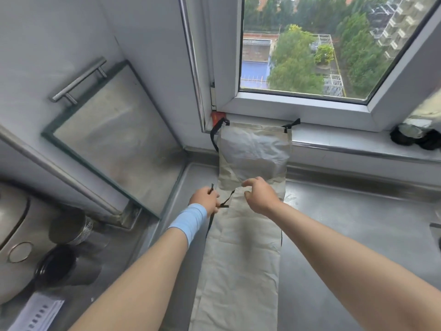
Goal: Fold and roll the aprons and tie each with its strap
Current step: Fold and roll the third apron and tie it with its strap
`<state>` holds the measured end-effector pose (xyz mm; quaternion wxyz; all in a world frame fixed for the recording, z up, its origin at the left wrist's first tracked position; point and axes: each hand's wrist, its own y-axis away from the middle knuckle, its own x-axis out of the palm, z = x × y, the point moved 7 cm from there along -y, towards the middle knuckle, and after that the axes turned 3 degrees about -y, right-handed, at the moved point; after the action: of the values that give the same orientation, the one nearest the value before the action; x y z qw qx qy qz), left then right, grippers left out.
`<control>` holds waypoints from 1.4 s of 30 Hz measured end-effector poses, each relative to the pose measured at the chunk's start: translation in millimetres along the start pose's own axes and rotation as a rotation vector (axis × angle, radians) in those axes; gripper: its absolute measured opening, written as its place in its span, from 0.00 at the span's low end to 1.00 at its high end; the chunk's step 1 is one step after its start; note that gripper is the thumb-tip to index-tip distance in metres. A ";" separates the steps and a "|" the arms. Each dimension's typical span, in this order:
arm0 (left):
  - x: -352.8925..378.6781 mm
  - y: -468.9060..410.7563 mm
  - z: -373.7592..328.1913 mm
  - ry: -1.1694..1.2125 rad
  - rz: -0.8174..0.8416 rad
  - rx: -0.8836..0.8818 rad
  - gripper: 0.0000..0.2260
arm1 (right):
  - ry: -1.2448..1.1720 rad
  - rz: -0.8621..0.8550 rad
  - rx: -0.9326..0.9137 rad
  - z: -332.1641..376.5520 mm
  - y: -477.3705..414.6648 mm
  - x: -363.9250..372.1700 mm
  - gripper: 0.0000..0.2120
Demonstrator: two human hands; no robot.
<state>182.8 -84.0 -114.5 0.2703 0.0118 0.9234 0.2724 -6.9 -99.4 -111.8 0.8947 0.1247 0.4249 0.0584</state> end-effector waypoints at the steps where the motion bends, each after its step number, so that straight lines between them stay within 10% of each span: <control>1: -8.3 -3.9 -1.0 0.008 0.013 -0.003 0.06 | 0.118 0.006 -0.047 1.8 -6.7 3.2 0.20; 6: -25.4 -20.6 -3.3 -0.031 0.099 0.011 0.06 | 0.423 0.196 -0.094 5.9 -23.5 32.5 0.32; 16: 21.4 -30.8 -10.7 0.469 0.148 -0.203 0.09 | 0.199 -0.111 -0.253 4.2 -3.7 -18.4 0.05; 22: 76.6 -2.8 19.6 -0.555 0.620 -0.160 0.03 | 0.087 -0.120 -0.325 -2.5 4.2 -27.8 0.07; 26: 47.5 -15.2 10.6 -0.341 0.472 -0.101 0.22 | 0.017 -0.032 -0.356 6.2 5.7 -3.9 0.19; 31: -10.9 -18.7 -5.0 -0.324 -0.108 0.163 0.18 | 0.163 0.263 -0.203 4.5 13.2 57.5 0.38; 35: 32.8 4.0 -8.6 -0.646 0.081 0.442 0.20 | 0.193 0.089 -0.184 -8.8 21.9 60.1 0.33; 39: 77.2 4.8 26.3 -1.056 0.384 0.329 0.23 | 0.234 0.281 -0.139 -36.4 29.4 58.5 0.24; 42: 76.5 -3.3 10.2 -1.054 0.270 0.320 0.19 | -0.001 0.022 -0.072 -53.5 25.4 23.6 0.22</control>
<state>123.0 -68.8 -161.1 0.6523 0.3049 0.6837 0.1184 -33.3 -60.7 -155.0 0.8982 0.0972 0.4206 0.0833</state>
